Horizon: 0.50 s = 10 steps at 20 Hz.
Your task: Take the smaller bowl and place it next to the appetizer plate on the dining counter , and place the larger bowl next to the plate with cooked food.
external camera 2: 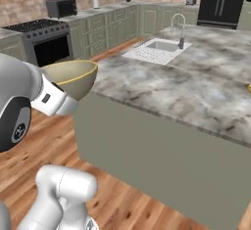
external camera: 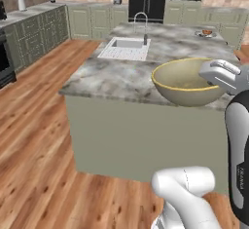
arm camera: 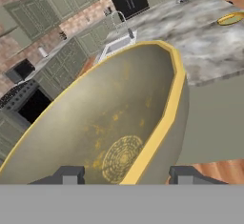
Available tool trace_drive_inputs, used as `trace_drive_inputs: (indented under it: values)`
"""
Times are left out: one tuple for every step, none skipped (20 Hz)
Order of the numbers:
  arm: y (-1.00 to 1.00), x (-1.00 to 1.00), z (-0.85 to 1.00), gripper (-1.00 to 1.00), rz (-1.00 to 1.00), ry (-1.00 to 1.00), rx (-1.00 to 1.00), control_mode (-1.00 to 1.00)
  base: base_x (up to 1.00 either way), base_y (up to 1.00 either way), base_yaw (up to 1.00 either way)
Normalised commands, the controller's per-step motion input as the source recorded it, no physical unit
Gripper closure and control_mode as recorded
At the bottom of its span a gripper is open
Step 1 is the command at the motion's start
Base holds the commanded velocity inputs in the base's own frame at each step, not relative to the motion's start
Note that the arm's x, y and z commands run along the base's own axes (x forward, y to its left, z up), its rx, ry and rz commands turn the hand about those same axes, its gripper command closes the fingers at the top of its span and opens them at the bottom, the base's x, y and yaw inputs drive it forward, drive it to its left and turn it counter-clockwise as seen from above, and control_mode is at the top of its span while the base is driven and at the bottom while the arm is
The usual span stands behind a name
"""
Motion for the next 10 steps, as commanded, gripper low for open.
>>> trace_drive_inputs:
  values:
    - [0.00,0.00,0.00,1.00,0.00,0.00,0.00,1.00,0.00,-1.00,-0.17]
    - [0.00,0.00,0.00,1.00,0.00,0.00,0.00,1.00,0.00,-1.00,-0.17]
    - [0.00,0.00,0.00,1.00,0.00,0.00,0.00,1.00,0.00,-1.00,-0.16]
    - [0.00,0.00,0.00,1.00,0.00,0.00,0.00,1.00,0.00,-1.00,-0.16]
    - [0.00,0.00,0.00,1.00,0.00,0.00,0.00,1.00,0.00,-1.00,-0.17]
    - [0.00,0.00,0.00,1.00,0.00,0.00,0.00,1.00,0.00,-1.00,-0.18]
    - [0.00,0.00,0.00,1.00,0.00,0.00,0.00,1.00,0.00,-1.00,-0.19]
    - [0.00,0.00,0.00,1.00,0.00,0.00,0.00,1.00,0.00,-1.00,-0.21]
    - [0.00,0.00,0.00,1.00,0.00,0.00,0.00,1.00,0.00,-1.00,-0.23]
    - [0.00,0.00,0.00,1.00,0.00,0.00,0.00,1.00,0.00,-1.00,-0.21]
